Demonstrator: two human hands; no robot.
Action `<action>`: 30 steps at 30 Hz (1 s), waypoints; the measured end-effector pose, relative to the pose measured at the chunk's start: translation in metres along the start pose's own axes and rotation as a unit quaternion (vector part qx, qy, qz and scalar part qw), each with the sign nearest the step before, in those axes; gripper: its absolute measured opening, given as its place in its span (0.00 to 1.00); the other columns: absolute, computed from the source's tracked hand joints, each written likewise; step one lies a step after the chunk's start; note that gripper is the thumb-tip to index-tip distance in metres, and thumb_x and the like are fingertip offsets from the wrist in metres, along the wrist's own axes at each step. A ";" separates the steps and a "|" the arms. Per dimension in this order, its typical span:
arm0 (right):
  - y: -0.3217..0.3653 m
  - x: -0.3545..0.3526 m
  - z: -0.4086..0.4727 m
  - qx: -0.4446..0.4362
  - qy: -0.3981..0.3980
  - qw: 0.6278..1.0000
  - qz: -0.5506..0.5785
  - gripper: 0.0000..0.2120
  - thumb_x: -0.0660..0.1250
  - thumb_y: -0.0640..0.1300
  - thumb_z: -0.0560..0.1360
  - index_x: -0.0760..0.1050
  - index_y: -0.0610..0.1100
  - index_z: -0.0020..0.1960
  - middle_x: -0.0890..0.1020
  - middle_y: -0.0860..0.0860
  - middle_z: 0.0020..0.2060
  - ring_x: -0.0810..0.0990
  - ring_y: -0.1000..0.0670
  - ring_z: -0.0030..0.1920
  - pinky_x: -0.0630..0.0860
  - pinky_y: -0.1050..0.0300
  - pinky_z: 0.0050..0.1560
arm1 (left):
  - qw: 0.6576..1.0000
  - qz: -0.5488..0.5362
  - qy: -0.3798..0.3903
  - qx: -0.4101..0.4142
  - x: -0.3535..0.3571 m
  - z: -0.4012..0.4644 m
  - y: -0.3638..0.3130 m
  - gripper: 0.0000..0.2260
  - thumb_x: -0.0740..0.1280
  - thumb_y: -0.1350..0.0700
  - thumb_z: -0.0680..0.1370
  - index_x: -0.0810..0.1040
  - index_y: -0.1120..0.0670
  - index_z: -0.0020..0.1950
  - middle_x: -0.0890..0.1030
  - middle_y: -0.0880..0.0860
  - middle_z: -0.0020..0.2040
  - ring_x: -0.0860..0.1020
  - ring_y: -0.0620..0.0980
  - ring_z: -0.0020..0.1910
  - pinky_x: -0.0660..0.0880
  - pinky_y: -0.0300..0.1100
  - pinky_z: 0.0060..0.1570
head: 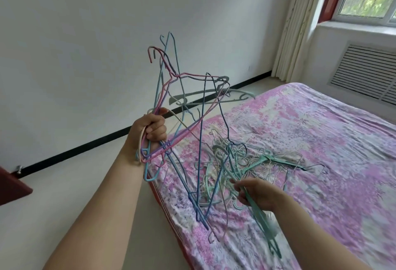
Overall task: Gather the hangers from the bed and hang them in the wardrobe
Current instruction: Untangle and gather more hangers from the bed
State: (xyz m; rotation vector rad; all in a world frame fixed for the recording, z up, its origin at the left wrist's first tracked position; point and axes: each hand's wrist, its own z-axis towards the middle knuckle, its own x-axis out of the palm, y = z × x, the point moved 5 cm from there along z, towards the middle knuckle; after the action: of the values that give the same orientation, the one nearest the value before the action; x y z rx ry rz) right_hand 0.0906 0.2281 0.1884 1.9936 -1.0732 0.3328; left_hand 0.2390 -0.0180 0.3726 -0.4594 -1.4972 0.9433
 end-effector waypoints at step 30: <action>-0.134 0.204 -0.016 -0.152 -0.090 0.901 -0.396 0.08 0.58 0.39 0.82 0.74 0.37 0.54 0.83 0.40 0.36 0.78 0.50 0.24 0.73 0.60 0.26 | 0.973 0.057 -0.156 0.161 0.001 -0.323 -0.076 0.05 0.60 0.62 0.76 0.75 0.55 0.46 0.65 0.45 0.20 0.53 0.43 0.21 0.52 0.36 0.24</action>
State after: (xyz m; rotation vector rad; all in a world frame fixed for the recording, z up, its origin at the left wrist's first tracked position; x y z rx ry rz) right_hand 0.3208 0.1640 0.2407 2.0077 -0.3097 -0.4354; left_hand 0.5658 0.0311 0.4063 -0.1668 -1.5686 1.3724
